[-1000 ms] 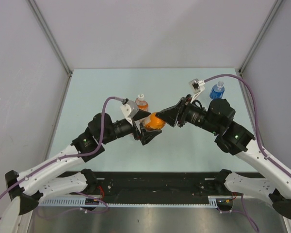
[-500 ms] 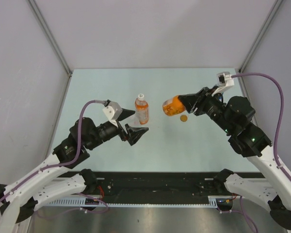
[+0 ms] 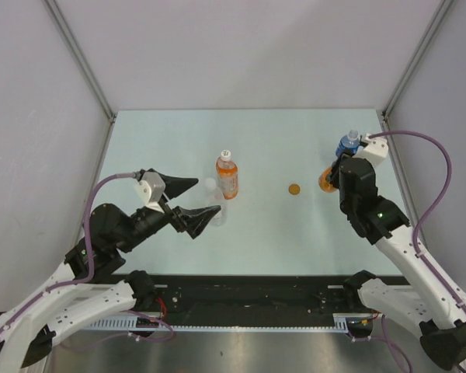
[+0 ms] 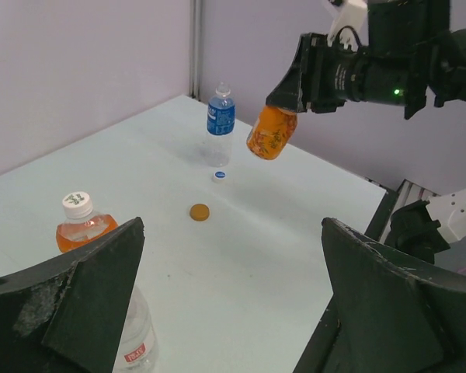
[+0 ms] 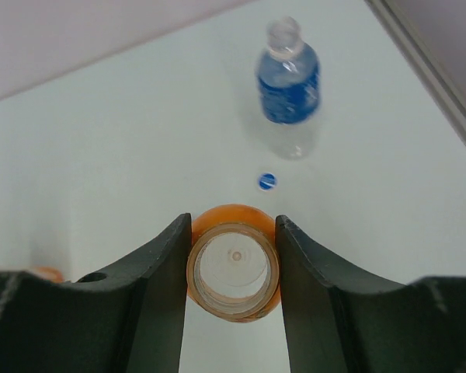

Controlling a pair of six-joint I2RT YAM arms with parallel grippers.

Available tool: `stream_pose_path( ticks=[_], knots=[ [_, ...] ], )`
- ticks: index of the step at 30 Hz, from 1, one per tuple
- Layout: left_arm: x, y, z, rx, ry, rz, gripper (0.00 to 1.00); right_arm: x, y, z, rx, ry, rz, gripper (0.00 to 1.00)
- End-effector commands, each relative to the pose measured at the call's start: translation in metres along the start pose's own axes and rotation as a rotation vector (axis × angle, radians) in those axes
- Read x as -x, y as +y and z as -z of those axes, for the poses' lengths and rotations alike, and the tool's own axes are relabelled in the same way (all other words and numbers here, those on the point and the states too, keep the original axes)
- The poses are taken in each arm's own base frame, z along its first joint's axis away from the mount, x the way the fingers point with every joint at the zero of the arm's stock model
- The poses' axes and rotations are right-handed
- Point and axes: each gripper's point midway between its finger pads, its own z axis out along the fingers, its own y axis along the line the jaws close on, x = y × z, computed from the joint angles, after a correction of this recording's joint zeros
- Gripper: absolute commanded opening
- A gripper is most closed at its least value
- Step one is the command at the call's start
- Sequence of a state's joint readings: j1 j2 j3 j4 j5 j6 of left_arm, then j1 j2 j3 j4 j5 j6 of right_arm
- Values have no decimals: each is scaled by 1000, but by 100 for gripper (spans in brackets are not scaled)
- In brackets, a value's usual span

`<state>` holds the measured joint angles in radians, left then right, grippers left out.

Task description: Fold the napkin into a case and place the utensils inside

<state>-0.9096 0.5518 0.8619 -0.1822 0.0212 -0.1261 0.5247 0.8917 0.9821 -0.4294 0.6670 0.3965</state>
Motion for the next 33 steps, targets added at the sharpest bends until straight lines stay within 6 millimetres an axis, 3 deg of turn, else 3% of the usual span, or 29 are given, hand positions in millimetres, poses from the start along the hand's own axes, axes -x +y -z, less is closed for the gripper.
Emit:
stream_pose_path(
  ticks=[1, 5, 7, 13, 18, 24, 33],
  knots=[
    [-6, 2, -4, 13, 14, 33, 100, -13, -58, -15, -219, -37, -101, 0],
    [-9, 0, -1, 4, 8, 42, 100, -40, -99, -29, -363, 5, -101, 0],
    [-9, -2, 1, -6, 0, 53, 100, -40, -114, -35, -415, -23, -110, 0],
    [-20, -3, 2, -11, -1, 79, 100, -65, -136, -63, -481, -10, -174, 0],
    [-20, 1, 7, 13, -2, 87, 100, -85, -143, -87, -524, 18, -129, 0],
    [-25, 1, 12, 7, -10, 85, 100, -86, -143, -110, -507, -26, -111, 0],
    [-35, 3, 11, 13, 5, 95, 100, -96, -147, -128, -516, -24, -70, 0]
  ],
)
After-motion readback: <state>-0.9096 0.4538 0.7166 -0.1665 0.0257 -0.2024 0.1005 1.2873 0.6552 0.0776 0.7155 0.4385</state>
